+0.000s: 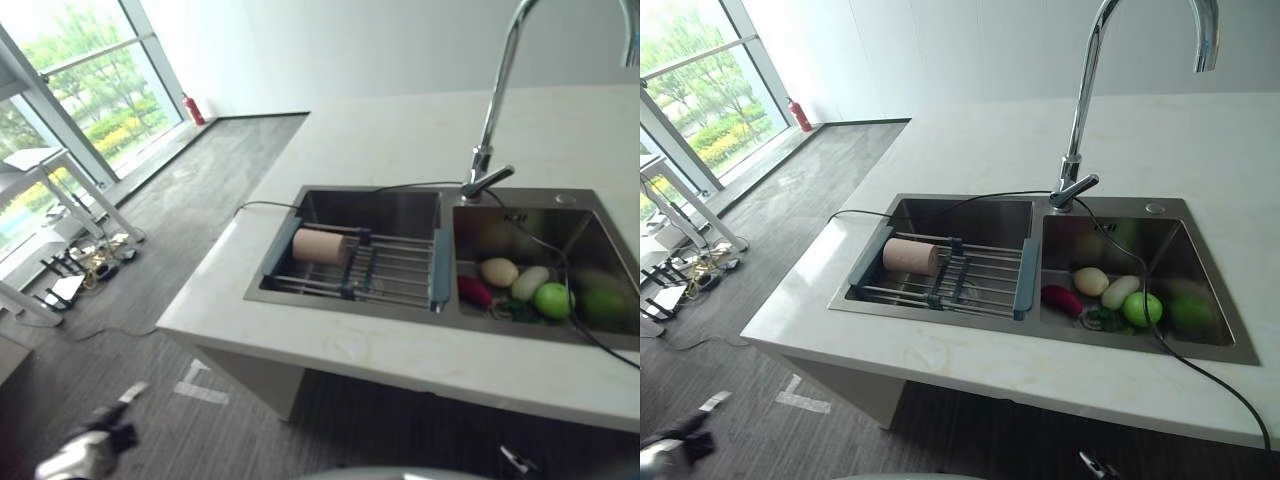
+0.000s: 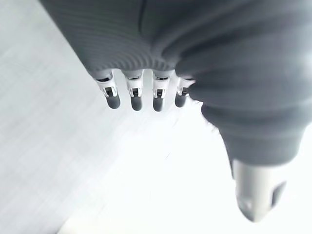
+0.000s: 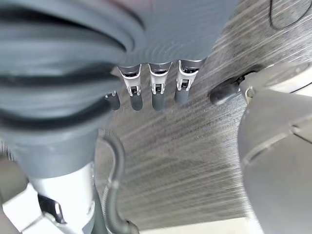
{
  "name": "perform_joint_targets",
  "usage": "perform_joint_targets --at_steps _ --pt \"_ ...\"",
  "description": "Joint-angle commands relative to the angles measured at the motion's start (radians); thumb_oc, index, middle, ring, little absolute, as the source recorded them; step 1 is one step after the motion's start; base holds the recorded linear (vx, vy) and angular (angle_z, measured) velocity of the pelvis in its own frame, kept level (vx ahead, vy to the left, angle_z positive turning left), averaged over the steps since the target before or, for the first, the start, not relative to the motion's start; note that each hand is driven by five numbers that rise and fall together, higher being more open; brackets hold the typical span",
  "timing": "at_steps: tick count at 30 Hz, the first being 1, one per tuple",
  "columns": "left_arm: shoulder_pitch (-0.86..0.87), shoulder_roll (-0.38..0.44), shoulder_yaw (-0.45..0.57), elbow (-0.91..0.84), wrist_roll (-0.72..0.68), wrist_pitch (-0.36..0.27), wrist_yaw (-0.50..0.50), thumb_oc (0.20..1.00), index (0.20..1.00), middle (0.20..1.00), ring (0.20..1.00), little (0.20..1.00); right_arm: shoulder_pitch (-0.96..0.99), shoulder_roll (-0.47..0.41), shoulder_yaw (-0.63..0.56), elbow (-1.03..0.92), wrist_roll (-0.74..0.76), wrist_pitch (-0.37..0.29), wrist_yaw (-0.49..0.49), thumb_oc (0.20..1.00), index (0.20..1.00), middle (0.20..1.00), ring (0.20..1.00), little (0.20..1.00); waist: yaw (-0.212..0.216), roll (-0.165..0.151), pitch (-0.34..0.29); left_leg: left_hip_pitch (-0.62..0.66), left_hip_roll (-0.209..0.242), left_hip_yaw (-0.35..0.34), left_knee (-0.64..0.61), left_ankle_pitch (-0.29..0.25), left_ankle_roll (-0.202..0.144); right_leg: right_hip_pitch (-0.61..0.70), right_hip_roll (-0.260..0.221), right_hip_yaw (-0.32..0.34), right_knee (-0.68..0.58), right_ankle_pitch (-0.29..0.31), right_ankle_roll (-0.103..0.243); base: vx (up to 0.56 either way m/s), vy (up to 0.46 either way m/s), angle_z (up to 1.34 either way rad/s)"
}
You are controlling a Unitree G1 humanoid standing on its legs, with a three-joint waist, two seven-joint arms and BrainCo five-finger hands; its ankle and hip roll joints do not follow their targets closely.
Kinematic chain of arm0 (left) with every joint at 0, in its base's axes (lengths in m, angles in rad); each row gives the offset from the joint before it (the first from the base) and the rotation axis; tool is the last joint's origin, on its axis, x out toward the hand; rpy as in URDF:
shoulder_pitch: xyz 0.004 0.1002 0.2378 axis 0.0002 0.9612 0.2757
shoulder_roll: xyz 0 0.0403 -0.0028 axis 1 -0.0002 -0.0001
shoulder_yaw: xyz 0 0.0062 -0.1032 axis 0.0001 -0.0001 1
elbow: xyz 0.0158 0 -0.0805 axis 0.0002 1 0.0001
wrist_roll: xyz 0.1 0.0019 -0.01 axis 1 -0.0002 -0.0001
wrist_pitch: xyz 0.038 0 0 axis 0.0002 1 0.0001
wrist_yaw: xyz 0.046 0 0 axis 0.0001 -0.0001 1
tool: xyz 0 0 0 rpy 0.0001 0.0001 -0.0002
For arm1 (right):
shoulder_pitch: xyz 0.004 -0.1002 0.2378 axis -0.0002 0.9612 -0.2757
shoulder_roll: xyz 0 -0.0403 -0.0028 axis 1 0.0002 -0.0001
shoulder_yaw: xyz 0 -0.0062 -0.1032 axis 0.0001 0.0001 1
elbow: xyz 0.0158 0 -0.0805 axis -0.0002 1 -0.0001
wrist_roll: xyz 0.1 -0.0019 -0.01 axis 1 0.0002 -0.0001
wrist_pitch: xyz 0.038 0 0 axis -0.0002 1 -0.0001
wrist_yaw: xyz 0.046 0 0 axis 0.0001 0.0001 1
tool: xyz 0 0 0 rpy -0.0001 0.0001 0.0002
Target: Place the dishes in the dishwasher.
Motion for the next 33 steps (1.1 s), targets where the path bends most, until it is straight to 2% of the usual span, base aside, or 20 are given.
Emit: perform_joint_targets --at_steps 1,2,3,5,6,8,9,10,12,14,15,17,19,20,22,23,25,27,28,33 --pt "-0.105 0.142 0.073 0.068 0.103 -0.066 0.050 1.000 1.000 1.000 1.000 1.000 -0.073 0.041 0.004 -0.004 0.080 -0.022 0.006 1.000 1.000 1.000 1.000 1.000 0.020 -0.035 0.045 0.010 0.013 -0.026 0.096 -0.169 -0.019 -0.063 -0.075 -0.115 0.060 -0.028 0.068 -0.02 -0.090 0.22" --pt "-0.141 0.287 0.138 0.114 0.173 -0.083 0.036 1.000 1.000 1.000 1.000 1.000 -0.073 0.039 0.007 -0.004 0.088 -0.018 0.002 1.000 1.000 1.000 1.000 1.000 0.019 -0.029 0.041 0.011 0.013 -0.026 0.095 -0.167 -0.021 -0.063 -0.075 -0.118 0.059 -0.028 0.070 -0.01 -0.086 0.22" --pt "-0.155 0.364 0.168 0.134 0.219 -0.090 0.040 1.000 1.000 1.000 1.000 1.000 -0.072 0.038 0.010 -0.005 0.093 -0.014 -0.001 1.000 1.000 1.000 1.000 1.000 0.018 -0.024 0.038 0.013 0.013 -0.024 0.092 -0.166 -0.022 -0.061 -0.074 -0.120 0.057 -0.027 0.071 0.00 -0.069 0.19" --pt "-0.161 0.400 0.183 0.137 0.237 -0.088 0.043 1.000 1.000 1.000 1.000 1.000 -0.072 0.040 0.010 -0.004 0.093 -0.013 -0.001 1.000 1.000 1.000 1.000 1.000 0.017 -0.023 0.037 0.016 0.013 -0.022 0.090 -0.165 -0.023 -0.060 -0.073 -0.121 0.055 -0.026 0.072 0.00 -0.030 0.08" --pt "-0.191 0.511 0.220 0.153 0.290 -0.064 0.018 1.000 1.000 1.000 1.000 1.000 -0.069 0.042 0.011 -0.001 0.086 -0.013 -0.003 1.000 1.000 1.000 1.000 1.000 0.014 -0.016 0.032 0.020 0.014 -0.018 0.085 -0.163 -0.025 -0.057 -0.069 -0.121 0.051 -0.024 0.073 0.02 -0.041 0.13" --pt "-0.273 0.652 0.209 0.178 0.376 -0.054 -0.045 1.000 1.000 1.000 1.000 1.000 -0.073 0.047 0.021 0.011 0.077 -0.015 -0.003 1.000 1.000 1.000 1.000 1.000 0.005 -0.010 0.023 0.023 0.015 -0.010 0.080 -0.159 -0.029 -0.056 -0.064 -0.118 0.046 -0.021 0.076 0.03 -0.049 0.11" --pt "-0.297 0.689 0.203 0.178 0.394 -0.074 -0.058 1.000 1.000 1.000 1.000 1.000 -0.074 0.047 0.024 0.015 0.073 -0.015 -0.004 1.000 1.000 1.000 1.000 1.000 -0.001 -0.007 0.020 0.025 0.017 -0.006 0.080 -0.159 -0.030 -0.056 -0.062 -0.117 0.045 -0.020 0.077 0.03 -0.035 0.06" --pt "-0.328 0.735 0.184 0.184 0.390 -0.103 -0.075 1.000 1.000 1.000 1.000 1.000 -0.074 0.048 0.029 0.019 0.074 -0.017 -0.004 1.000 1.000 1.000 1.000 1.000 -0.003 -0.005 0.018 0.026 0.017 -0.005 0.080 -0.159 -0.031 -0.056 -0.059 -0.112 0.046 -0.020 0.076 0.00 0.000 0.00" --pt "-0.397 0.801 0.136 0.152 0.350 -0.205 -0.078 1.000 1.000 1.000 1.000 1.000 -0.070 0.046 0.034 0.027 0.080 -0.019 -0.003 1.000 1.000 1.000 1.000 1.000 -0.012 -0.003 0.014 0.028 0.019 0.002 0.079 -0.159 -0.033 -0.055 -0.057 -0.108 0.042 -0.018 0.077 0.03 -0.033 -0.03" --pt "-0.535 0.855 0.028 0.096 0.261 -0.394 -0.068 1.000 1.000 1.000 1.000 1.000 -0.067 0.041 0.040 0.036 0.076 -0.019 -0.007 1.000 1.000 1.000 1.000 1.000 -0.025 0.000 0.013 0.034 0.019 0.009 0.078 -0.160 -0.035 -0.051 -0.054 -0.103 0.040 -0.016 0.079 0.05 -0.033 -0.03" --pt "-0.624 0.863 -0.042 0.025 0.236 -0.464 -0.054 1.000 1.000 1.000 1.000 1.000 -0.064 0.036 0.044 0.042 0.061 -0.023 -0.009 1.000 1.000 1.000 1.000 1.000 -0.036 0.003 0.011 0.035 0.020 0.014 0.079 -0.161 -0.035 -0.051 -0.053 -0.099 0.040 -0.016 0.078 0.06 -0.032 -0.02" --pt "-0.769 0.852 -0.169 -0.114 0.262 -0.498 -0.061 1.000 1.000 1.000 1.000 1.000 -0.059 0.035 0.036 0.050 0.052 -0.022 0.002 1.000 1.000 1.000 1.000 1.000 -0.038 0.000 0.005 0.034 0.021 0.015 0.081 -0.165 -0.038 -0.053 -0.051 -0.094 0.040 -0.018 0.077 0.07 -0.046 -0.05" --pt "-0.893 0.786 -0.303 -0.294 0.240 -0.463 -0.093 1.000 1.000 1.000 1.000 1.000 -0.050 0.051 0.028 0.058 0.039 -0.023 0.006 1.000 1.000 1.000 1.000 1.000 -0.035 -0.017 -0.002 0.040 0.022 0.021 0.080 -0.169 -0.041 -0.052 -0.050 -0.087 0.036 -0.020 0.077 0.10 -0.061 -0.15" --pt "-0.911 0.746 -0.330 -0.353 0.264 -0.453 -0.096 1.000 1.000 1.000 1.000 1.000 -0.045 0.060 0.025 0.062 0.034 -0.022 0.004 1.000 1.000 1.000 1.000 1.000 -0.034 -0.027 -0.003 0.042 0.023 0.022 0.079 -0.171 -0.041 -0.052 -0.050 -0.083 0.036 -0.021 0.076 0.10 -0.062 -0.14" --pt "-0.900 0.690 -0.339 -0.421 0.293 -0.448 -0.117 1.000 1.000 1.000 1.000 1.000 -0.034 0.071 0.015 0.073 0.013 -0.029 0.002 1.000 1.000 1.000 1.000 1.000 -0.037 -0.038 -0.005 0.046 0.026 0.027 0.076 -0.170 -0.041 -0.052 -0.048 -0.075 0.034 -0.022 0.076 0.11 -0.071 -0.19" --pt "-0.859 0.619 -0.323 -0.510 0.333 -0.406 -0.134 1.000 1.000 1.000 1.000 1.000 -0.023 0.078 0.006 0.074 -0.002 -0.037 0.007 1.000 1.000 1.000 1.000 1.000 -0.048 -0.045 -0.005 0.053 0.026 0.036 0.066 -0.169 -0.041 -0.054 -0.047 -0.068 0.025 -0.016 0.081 0.11 -0.082 -0.32" --pt "-0.829 0.517 -0.342 -0.578 0.406 -0.372 -0.166 1.000 1.000 1.000 1.000 1.000 -0.009 0.088 0.024 0.049 -0.012 -0.043 -0.004 1.000 1.000 1.000 1.000 1.000 -0.071 -0.051 0.003 0.052 0.031 0.045 0.059 -0.164 -0.038 -0.068 -0.047 -0.052 0.029 -0.011 0.084 0.06 -0.068 -0.15" --pt "-0.829 0.480 -0.363 -0.599 0.437 -0.358 -0.171 1.000 1.000 1.000 1.000 1.000 -0.001 0.090 0.033 0.029 -0.009 -0.043 -0.013 1.000 1.000 1.000 1.000 1.000 -0.081 -0.051 0.010 0.049 0.032 0.048 0.059 -0.163 -0.037 -0.076 -0.048 -0.046 0.033 -0.009 0.085 0.01 -0.030 -0.07" --pt "-0.823 0.429 -0.394 -0.628 0.481 -0.321 -0.180 1.000 1.000 1.000 1.000 1.000 0.010 0.092 0.042 -0.003 -0.005 -0.042 -0.027 1.000 1.000 1.000 1.000 1.000 -0.098 -0.052 0.021 0.047 0.031 0.054 0.057 -0.165 -0.036 -0.087 -0.047 -0.033 0.035 -0.008 0.088 0.01 -0.017 -0.20" --pt "-0.783 0.348 -0.454 -0.619 0.550 -0.276 -0.194 1.000 1.000 1.000 1.000 1.000 0.030 0.081 0.038 -0.076 0.062 -0.023 -0.049 1.000 1.000 1.000 1.000 1.000 -0.140 -0.046 0.057 0.031 0.025 0.073 0.064 -0.165 -0.033 -0.120 -0.049 0.007 0.040 0.002 0.094 -0.01 0.012 -0.16"
